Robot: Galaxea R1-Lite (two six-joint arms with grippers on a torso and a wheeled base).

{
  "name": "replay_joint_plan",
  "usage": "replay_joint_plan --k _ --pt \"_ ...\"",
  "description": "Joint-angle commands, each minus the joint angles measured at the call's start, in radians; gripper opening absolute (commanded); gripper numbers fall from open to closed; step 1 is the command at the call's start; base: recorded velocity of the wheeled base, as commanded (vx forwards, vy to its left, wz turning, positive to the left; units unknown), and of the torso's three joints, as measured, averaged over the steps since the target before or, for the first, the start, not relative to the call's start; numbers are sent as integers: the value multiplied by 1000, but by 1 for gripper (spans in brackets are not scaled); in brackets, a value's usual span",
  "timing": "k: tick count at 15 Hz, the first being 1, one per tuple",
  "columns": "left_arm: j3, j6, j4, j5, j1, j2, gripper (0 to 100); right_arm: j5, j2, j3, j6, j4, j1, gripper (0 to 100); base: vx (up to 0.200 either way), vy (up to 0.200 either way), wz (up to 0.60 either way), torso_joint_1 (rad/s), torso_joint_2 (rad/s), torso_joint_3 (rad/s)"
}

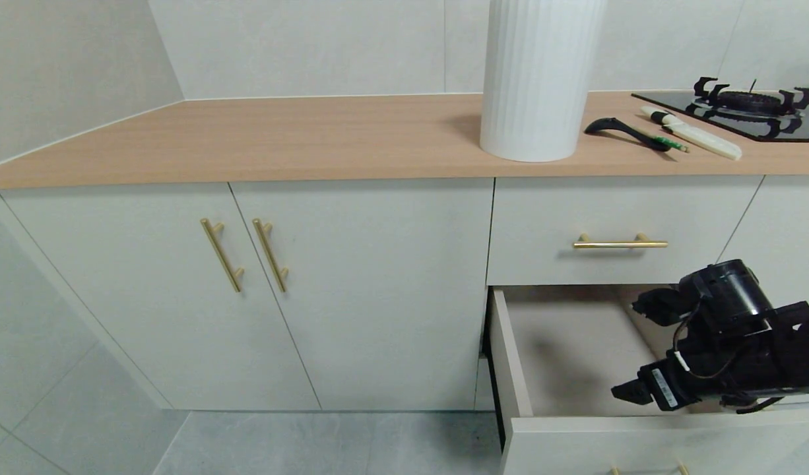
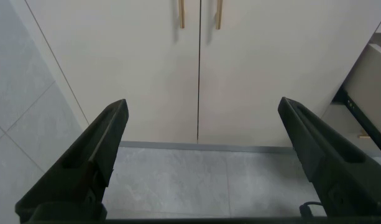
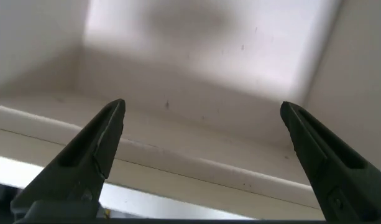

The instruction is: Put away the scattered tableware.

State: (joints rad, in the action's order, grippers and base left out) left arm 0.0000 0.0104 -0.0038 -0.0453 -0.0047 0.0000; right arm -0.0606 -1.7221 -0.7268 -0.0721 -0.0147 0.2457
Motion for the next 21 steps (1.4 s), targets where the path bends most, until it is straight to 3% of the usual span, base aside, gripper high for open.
replay_joint_plan --k 1,6,11,21 --pt "0 0 -1 -1 0 0 100 -4 -19 -5 -5 47 12 100 0 0 0 0 0 0" --pt "0 0 -1 -1 0 0 100 -5 -8 -25 -12 147 15 100 0 0 0 0 0 0" --pt "0 0 -1 -1 0 0 100 -4 -5 -68 -26 331 30 100 0 0 0 0 0 0" --pt "0 0 -1 -1 0 0 100 -5 21 -66 -67 516 93 100 0 0 0 0 0 0"
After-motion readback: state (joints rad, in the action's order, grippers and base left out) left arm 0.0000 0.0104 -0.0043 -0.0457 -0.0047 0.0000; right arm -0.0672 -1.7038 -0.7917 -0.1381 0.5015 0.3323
